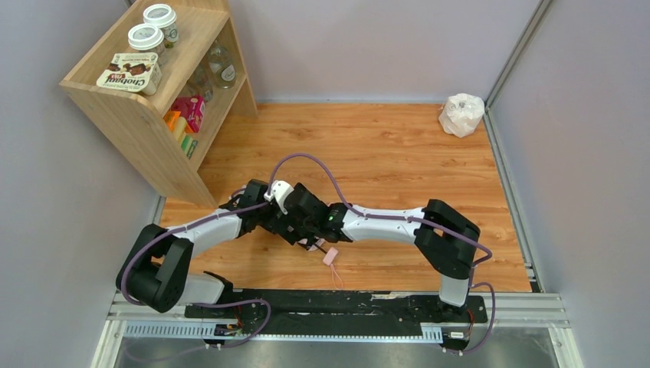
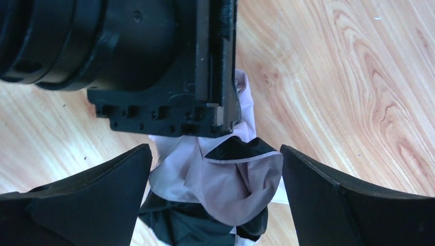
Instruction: Put away the umbrella
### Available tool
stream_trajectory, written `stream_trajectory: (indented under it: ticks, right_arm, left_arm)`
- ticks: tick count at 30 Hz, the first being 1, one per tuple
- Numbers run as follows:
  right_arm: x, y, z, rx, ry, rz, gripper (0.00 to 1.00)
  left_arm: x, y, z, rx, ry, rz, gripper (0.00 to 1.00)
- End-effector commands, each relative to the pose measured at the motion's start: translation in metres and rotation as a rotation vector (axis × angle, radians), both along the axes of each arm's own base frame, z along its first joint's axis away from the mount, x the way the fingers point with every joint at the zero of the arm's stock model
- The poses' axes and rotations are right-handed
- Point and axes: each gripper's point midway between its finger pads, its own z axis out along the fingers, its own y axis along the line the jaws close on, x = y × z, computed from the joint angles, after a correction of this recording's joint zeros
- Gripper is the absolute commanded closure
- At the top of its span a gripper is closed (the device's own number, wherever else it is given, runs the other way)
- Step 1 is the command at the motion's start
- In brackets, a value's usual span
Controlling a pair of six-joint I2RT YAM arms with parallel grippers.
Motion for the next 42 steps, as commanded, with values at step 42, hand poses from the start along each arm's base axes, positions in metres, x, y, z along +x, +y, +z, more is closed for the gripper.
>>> stream_trajectory:
  ticks: [42]
  right_arm:
    - [0.021,-0.051,-0.081,0.025,0.268,-0.14,0.21]
  left_arm:
    - [-0.031,0.001,-0.024,-0.029,0.097,0.048,1.0]
